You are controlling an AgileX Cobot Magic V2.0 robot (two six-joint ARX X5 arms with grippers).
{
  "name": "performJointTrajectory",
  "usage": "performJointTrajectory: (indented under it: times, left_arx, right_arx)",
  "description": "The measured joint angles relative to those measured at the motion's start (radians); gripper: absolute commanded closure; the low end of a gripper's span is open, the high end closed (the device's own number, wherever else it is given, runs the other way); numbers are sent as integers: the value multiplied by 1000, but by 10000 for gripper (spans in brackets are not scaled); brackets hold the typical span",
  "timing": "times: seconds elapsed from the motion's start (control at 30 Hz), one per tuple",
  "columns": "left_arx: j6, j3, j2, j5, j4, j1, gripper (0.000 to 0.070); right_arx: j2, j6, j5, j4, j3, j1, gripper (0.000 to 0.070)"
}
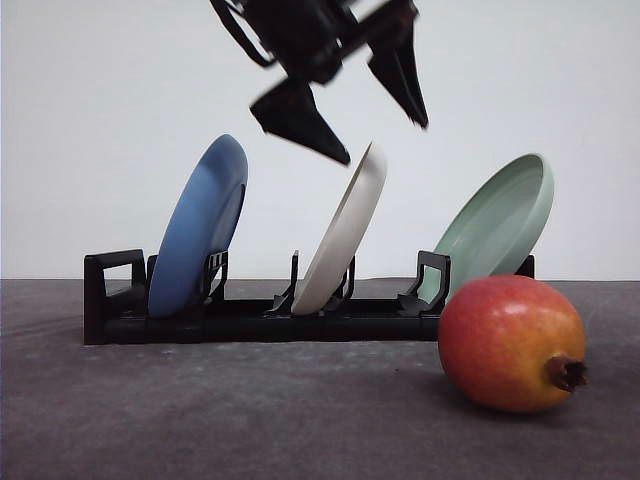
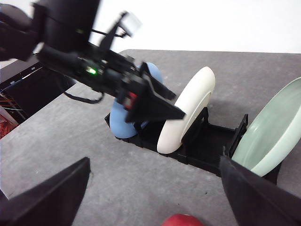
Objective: Place pomegranate in white plate
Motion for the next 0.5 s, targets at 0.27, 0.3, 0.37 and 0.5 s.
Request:
performJointTrajectory:
  times: [0.27,0.3,0.37,0.5]
  left_arx:
    - [-16,7,59,-60,-6,-18,196]
    - [-18,7,59,-71,-5,-21,233]
    - [-19,9,59,-89,-5,-27,323]
    - [-19,9,59,-92,-15,-29,663]
  right_arx:
    - [0,0,0,0,0,0,144]
    - [0,0,0,0,0,0,144]
    - [0,0,0,0,0,0,144]
    - [0,0,0,0,0,0,144]
